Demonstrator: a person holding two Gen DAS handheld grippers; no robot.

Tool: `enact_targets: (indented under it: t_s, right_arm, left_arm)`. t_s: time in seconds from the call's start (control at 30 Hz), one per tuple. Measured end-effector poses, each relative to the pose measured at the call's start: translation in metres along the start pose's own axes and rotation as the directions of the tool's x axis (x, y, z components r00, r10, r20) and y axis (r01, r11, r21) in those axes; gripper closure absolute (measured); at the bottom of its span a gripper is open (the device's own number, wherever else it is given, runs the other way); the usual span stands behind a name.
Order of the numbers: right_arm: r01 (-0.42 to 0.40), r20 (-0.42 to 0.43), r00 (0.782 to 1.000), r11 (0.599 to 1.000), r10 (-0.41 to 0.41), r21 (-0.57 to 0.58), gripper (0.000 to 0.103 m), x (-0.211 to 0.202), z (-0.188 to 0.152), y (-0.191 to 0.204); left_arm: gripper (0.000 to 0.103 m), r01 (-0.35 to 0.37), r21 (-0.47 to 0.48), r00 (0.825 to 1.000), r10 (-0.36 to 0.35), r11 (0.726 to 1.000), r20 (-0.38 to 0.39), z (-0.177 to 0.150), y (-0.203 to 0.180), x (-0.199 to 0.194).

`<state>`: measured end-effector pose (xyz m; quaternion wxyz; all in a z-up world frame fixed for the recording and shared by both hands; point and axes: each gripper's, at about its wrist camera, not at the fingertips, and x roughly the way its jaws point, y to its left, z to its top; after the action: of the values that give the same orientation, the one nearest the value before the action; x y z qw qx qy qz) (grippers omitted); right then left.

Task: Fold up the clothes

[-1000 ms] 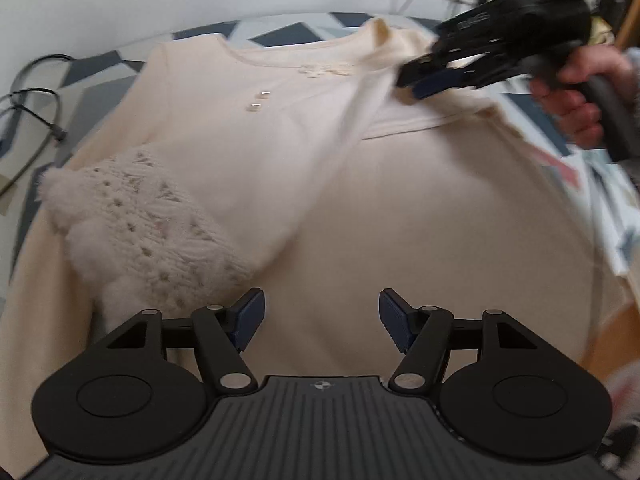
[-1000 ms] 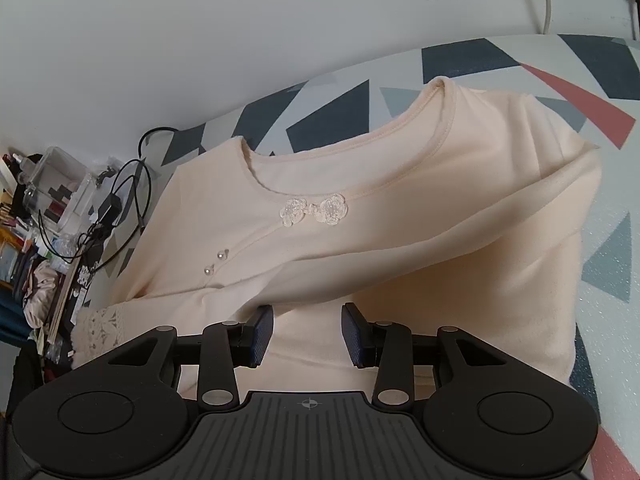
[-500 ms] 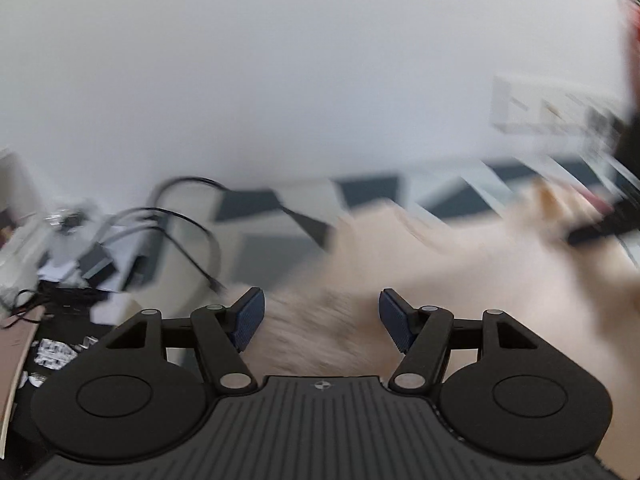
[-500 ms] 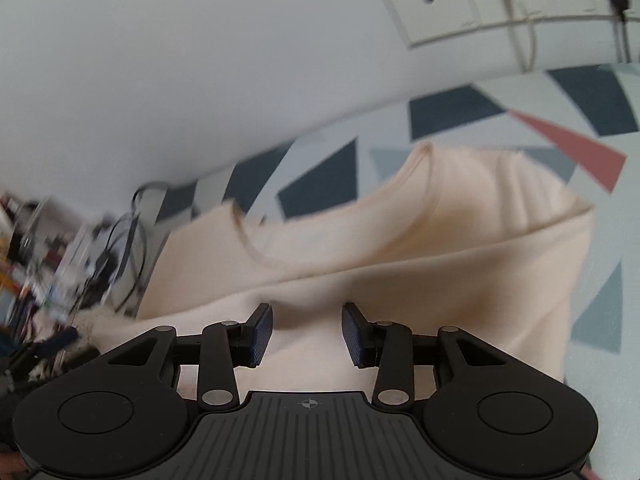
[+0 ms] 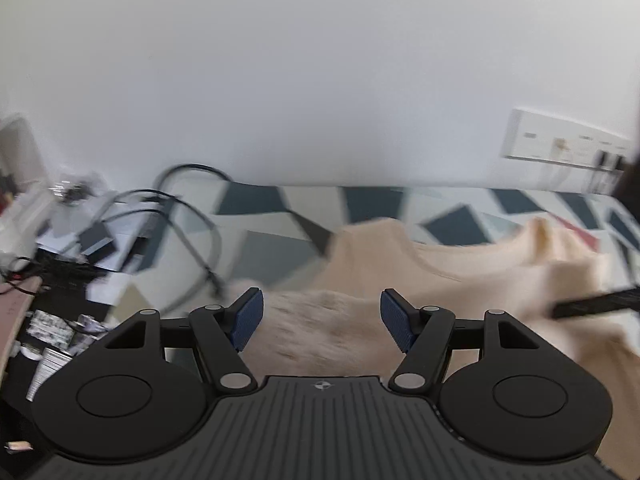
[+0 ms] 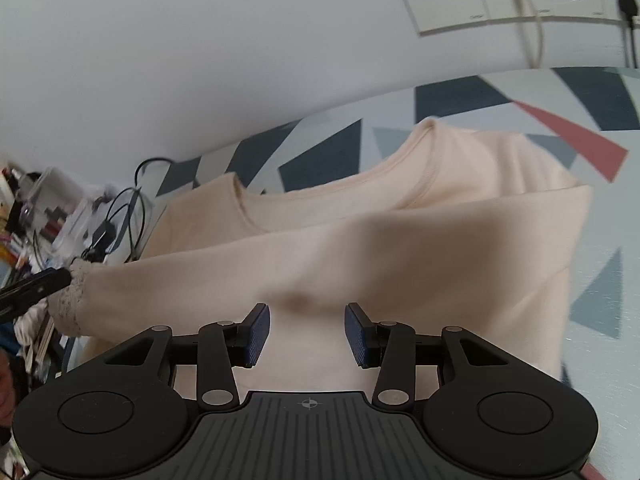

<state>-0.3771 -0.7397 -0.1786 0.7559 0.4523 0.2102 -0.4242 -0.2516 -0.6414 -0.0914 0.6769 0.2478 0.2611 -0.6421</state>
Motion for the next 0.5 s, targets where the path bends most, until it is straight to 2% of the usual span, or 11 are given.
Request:
enact_targets:
  t_s: [0.13,0.27,0.4,0.5]
  right_arm:
    - [-0.014,0.004,1.000,1.000,0.014,0.020,0.063,0.014,0.007,-0.004]
    - [-0.025,0.011,1.000,0.999,0.025,0.029,0.063,0.021,0.016,-0.009]
    - [-0.043,0.019,0.999,0.999,0.042,0.033,0.063,0.020,0.019,-0.014]
    - [-0.048,0.034,0.998,0.998,0.047,0.036,0.063,0.016,0.018,-0.019]
  left_arm:
    - [0.034,0.122,0.060,0.990,-0.117,0.991,-0.078,-0.008,-0.024,-0.005]
    - [0.034,0.068,0.147,0.987,-0.045,0.987,-0.157,-0.020,-0.043,0.023]
    - [0.034,-0.069,0.079,0.989,0.079,0.994,-0.123,-0.012,-0.033,0.049]
    - [0.034,-0.159,0.019,0.984,0.160,0.987,-0.084,0.001,-0.023,0.064]
